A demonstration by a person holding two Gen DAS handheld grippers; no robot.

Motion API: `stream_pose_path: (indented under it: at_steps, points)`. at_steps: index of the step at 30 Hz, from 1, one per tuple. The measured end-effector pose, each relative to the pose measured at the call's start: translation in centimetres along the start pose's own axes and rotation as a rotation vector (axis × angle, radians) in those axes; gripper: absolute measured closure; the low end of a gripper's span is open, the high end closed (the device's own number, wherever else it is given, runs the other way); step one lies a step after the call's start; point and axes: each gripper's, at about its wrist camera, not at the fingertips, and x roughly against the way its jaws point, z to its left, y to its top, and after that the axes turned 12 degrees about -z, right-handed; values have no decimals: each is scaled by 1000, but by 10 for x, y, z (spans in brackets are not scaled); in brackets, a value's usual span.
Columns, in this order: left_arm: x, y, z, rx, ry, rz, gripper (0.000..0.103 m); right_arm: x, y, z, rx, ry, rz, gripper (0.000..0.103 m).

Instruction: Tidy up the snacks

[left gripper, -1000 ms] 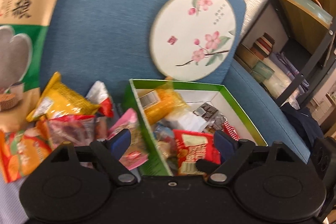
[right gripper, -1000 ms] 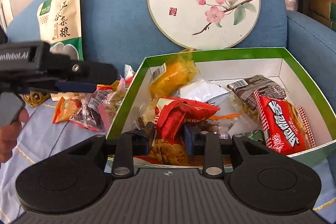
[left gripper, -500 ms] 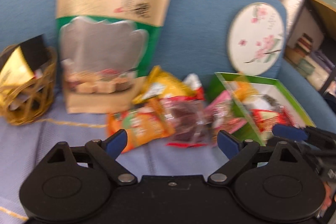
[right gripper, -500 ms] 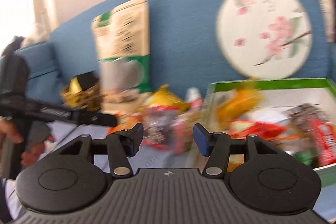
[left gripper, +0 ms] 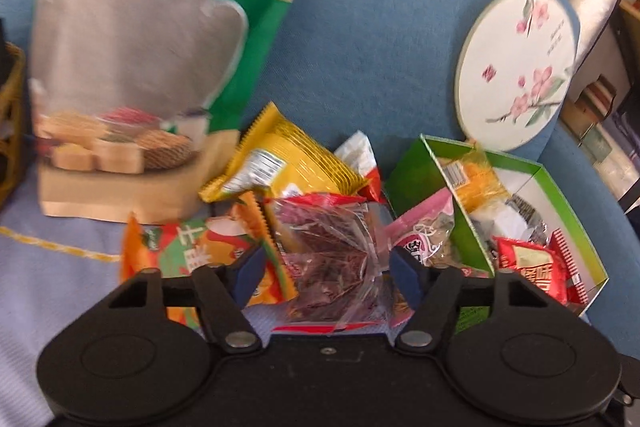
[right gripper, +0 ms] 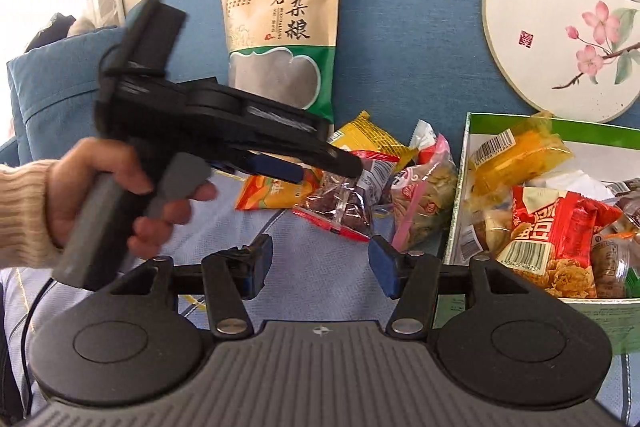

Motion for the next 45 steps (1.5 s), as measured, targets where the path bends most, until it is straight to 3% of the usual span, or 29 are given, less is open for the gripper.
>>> stream_pose_path:
  at_steps: [3,10,14,15,17,29,30,32,35,45]
  points:
    - [-3,-5,2,8,-44,24,57,-2,0,-2,-3,-4,7,13]
    - [36,-29,6,60,-156,154,57,-4,-1,3,-6,21,37,12]
    - [68,-39,10,82,-154,144,45,-8,-6,7,-41,64,78,10]
    - [76,-39,13,91,-150,129,31,-9,-8,8,-44,66,84,9]
    - [83,-37,16,111,-159,130,14,-12,-12,10,-48,67,102,9]
    - [64,-51,26,157,-157,195,12,-22,-23,14,-116,110,151,9]
    - [63,-52,26,166,-161,198,15,-24,-24,15,-117,112,156,12]
    - [63,-53,25,155,-162,188,25,-27,-25,16,-112,107,172,33]
    - [70,-50,18,133,-172,166,35,-24,-22,16,-94,77,170,51]
    - [84,1,-33,28,-261,48,36,18,17,5,-26,32,-38,55]
